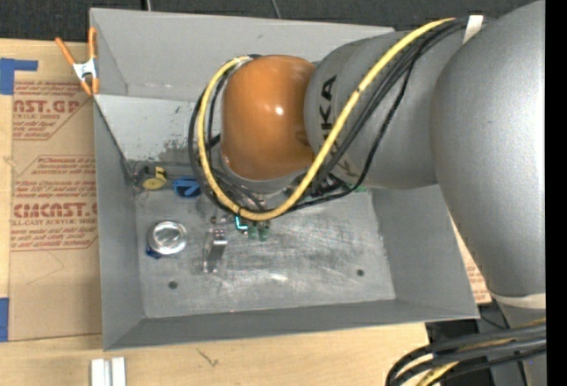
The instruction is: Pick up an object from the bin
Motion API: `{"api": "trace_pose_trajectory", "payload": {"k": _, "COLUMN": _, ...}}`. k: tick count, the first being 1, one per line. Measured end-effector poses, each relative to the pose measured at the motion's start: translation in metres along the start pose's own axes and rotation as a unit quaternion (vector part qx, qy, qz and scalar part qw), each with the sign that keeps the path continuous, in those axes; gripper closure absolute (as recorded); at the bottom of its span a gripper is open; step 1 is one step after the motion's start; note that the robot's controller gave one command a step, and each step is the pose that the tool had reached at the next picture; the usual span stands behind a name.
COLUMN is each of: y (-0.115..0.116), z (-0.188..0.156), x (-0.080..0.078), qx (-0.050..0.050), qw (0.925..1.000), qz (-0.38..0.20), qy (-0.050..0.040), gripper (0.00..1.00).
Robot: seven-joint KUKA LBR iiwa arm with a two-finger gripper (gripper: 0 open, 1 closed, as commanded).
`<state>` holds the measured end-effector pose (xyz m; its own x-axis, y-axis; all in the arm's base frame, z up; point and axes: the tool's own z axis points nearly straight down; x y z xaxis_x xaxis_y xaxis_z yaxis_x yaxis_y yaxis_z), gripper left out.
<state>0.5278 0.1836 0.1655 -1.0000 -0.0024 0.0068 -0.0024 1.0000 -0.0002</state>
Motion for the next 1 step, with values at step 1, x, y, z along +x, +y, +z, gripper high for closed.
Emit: {"api": "trace_pose_trajectory", "payload": {"k": 1, "y": 0.0513, "z": 0.0943, "x": -0.0527, "qx": -0.001, "qw": 0.9909, "qz": -0.134, "qy": -0.0068, "gripper": 0.0}}
